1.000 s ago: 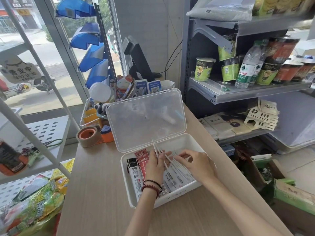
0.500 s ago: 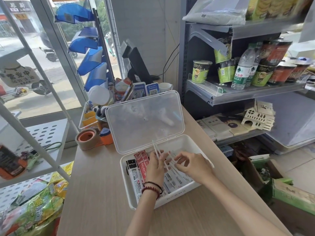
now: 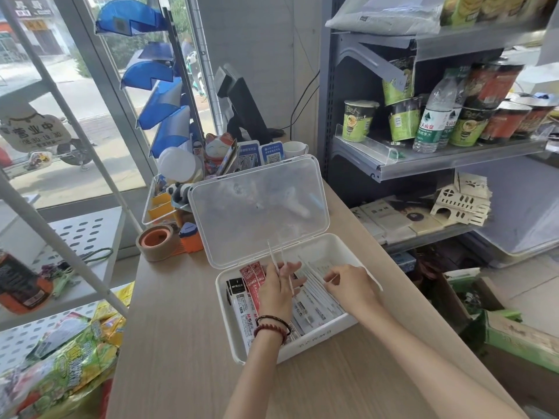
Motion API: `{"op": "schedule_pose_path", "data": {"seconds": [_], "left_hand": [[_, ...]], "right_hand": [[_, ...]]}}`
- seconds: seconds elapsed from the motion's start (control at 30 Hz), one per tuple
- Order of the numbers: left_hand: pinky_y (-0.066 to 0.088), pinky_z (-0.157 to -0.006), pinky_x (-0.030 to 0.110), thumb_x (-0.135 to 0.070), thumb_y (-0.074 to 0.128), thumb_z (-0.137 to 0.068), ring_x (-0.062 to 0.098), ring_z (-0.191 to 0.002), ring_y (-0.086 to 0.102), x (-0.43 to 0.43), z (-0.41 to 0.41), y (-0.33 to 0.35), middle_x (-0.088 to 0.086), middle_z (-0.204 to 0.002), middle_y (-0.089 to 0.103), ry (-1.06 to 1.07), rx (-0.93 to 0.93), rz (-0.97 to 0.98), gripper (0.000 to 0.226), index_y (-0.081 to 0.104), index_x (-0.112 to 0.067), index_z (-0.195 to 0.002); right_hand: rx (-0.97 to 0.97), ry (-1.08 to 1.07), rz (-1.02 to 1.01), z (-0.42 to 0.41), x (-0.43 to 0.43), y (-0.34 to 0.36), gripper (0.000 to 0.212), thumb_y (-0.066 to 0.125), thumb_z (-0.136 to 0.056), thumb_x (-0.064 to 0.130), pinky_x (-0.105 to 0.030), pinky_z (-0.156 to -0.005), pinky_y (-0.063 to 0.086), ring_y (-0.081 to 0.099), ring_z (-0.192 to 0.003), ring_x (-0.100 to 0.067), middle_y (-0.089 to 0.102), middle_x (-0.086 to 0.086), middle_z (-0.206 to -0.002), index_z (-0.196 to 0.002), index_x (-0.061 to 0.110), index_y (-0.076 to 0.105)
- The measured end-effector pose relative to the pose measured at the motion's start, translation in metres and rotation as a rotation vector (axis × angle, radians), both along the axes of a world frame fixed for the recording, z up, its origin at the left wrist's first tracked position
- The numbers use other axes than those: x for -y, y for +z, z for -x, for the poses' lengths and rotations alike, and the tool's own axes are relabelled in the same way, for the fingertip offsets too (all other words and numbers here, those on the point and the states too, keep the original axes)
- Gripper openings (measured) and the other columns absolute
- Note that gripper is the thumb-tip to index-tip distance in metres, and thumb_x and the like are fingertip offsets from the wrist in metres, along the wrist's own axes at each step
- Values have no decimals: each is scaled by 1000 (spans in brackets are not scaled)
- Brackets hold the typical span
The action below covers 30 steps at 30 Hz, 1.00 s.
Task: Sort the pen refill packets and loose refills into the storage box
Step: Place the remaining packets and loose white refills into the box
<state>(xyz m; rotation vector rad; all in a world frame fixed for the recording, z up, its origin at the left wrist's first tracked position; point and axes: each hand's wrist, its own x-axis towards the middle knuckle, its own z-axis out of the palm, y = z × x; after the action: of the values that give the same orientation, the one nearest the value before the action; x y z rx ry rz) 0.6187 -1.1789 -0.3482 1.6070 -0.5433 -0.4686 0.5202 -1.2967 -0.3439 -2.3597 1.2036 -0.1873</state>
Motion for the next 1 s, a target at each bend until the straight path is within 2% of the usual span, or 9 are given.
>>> {"op": "schedule_pose_path", "data": {"seconds": [0.07, 0.23, 0.37, 0.53, 0.63, 0.7, 0.8, 0.93, 1.0], "left_hand": [[58, -69, 25, -23, 31, -101, 12, -87, 71, 2, 0, -1, -1, -114, 66, -2, -13, 6, 15, 44, -24, -95], [58, -80, 37, -27, 31, -101, 17, -97, 69, 3, 0, -1, -3, -114, 67, -8, -34, 18, 12, 40, -22, -97], [58, -81, 36, -26, 31, -102, 18, -99, 68, 3, 2, 2, -1, -113, 67, -18, -59, 43, 12, 40, -22, -95], [57, -81, 35, -25, 36, -100, 19, -100, 67, 1, 0, -1, 1, -114, 67, -23, -71, 20, 12, 46, -20, -96], [58, -73, 30, -24, 38, -100, 16, -92, 69, 1, -1, -1, 1, -108, 69, -21, -91, 13, 12, 48, -16, -101], [58, -72, 29, -24, 39, -100, 15, -90, 70, 1, -1, -2, 0, -107, 70, -22, -81, 6, 13, 48, -15, -102], [58, -78, 35, -27, 39, -99, 17, -95, 69, 2, -1, -3, 0, -108, 69, -50, -63, 3, 13, 46, -16, -102], [58, -82, 41, -28, 40, -99, 11, -102, 65, 2, 1, -3, -1, -112, 68, -120, -30, -39, 15, 45, -15, -105], [58, -82, 42, -28, 40, -99, 6, -100, 65, 2, 1, -3, 0, -112, 68, -128, -3, -66, 11, 46, -18, -100]], "right_hand": [[-30, -13, -7, 0, 1, 0, 10, 66, -86, 32, -25, -68, 53, 66, -82, -11, 70, 13, -90, -95, 33, 71], [-86, 13, -25, -2, 3, -1, 17, 66, -82, 30, -25, -74, 53, 66, -89, -10, 71, 13, -95, -98, 34, 69], [-118, 28, -28, -4, 4, -3, 17, 68, -80, 28, -24, -71, 52, 67, -88, -10, 72, 13, -94, -96, 33, 70], [-99, 19, -43, -4, 6, -6, 16, 70, -77, 27, -29, -75, 56, 67, -87, -12, 72, 11, -94, -92, 32, 72], [-40, 34, -17, -2, 5, -5, 13, 68, -83, 38, -27, -70, 55, 66, -85, -10, 72, 13, -93, -94, 32, 72], [63, 51, 20, -1, 1, -2, 21, 61, -88, 52, -27, -65, 54, 66, -79, -7, 71, 15, -87, -92, 34, 71], [233, 107, 63, 5, -5, 8, 37, 49, -87, 68, -25, -61, 54, 63, -71, 3, 69, 22, -78, -87, 37, 69], [246, 211, 54, 10, -10, 17, 39, 55, -76, 76, -13, -55, 43, 58, -69, 12, 66, 29, -75, -83, 40, 69], [236, 230, 45, 10, -10, 18, 40, 59, -73, 77, -13, -55, 41, 58, -70, 12, 68, 28, -82, -85, 40, 69]]}}
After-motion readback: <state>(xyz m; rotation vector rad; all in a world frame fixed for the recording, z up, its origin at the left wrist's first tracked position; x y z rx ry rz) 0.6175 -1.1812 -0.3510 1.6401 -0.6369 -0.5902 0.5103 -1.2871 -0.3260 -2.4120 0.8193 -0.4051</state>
